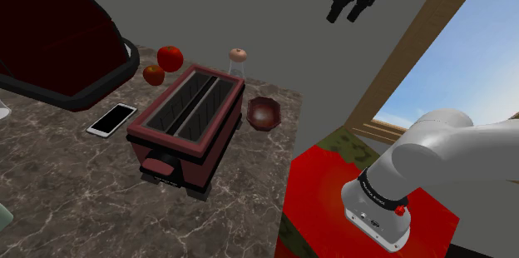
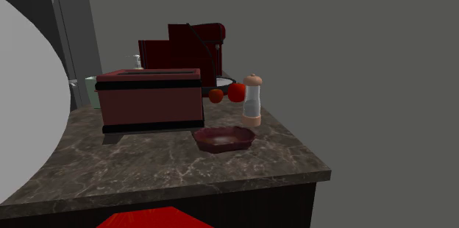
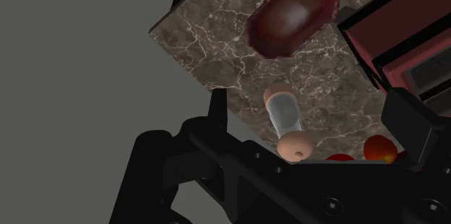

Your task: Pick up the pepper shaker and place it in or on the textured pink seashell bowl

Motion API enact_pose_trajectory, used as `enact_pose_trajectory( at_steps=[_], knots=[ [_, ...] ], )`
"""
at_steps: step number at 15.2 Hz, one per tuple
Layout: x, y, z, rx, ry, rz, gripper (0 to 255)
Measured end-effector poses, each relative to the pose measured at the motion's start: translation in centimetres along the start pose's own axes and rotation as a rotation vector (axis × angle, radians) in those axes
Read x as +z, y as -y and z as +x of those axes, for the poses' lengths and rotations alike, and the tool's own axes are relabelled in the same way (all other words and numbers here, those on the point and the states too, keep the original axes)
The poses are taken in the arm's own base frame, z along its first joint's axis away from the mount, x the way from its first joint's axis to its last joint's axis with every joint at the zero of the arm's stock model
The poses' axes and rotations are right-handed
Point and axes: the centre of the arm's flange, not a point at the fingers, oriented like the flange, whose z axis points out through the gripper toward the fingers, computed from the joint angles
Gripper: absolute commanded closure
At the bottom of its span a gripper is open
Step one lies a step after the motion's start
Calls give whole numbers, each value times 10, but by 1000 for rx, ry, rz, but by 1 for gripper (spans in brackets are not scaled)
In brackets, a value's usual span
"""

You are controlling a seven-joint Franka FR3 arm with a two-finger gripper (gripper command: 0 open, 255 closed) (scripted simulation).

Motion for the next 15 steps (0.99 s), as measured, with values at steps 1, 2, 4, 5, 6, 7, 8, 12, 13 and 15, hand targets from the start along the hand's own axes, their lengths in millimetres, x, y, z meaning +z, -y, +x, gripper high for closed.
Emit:
enact_pose_trajectory(
  at_steps=[1,2,4,5,6,7,8,12,13,15],
  knots=[
    [0,0,0,0,0,0,0],
    [3,1,5,0,1,2,0],
    [18,2,22,2,7,7,0],
    [25,3,30,4,10,10,0],
    [32,6,37,5,12,13,0],
    [41,8,51,6,14,17,0],
    [52,9,61,7,18,20,0],
    [88,14,100,12,29,34,0],
    [98,16,108,13,32,37,0],
    [110,21,128,16,36,44,0]
  ],
)
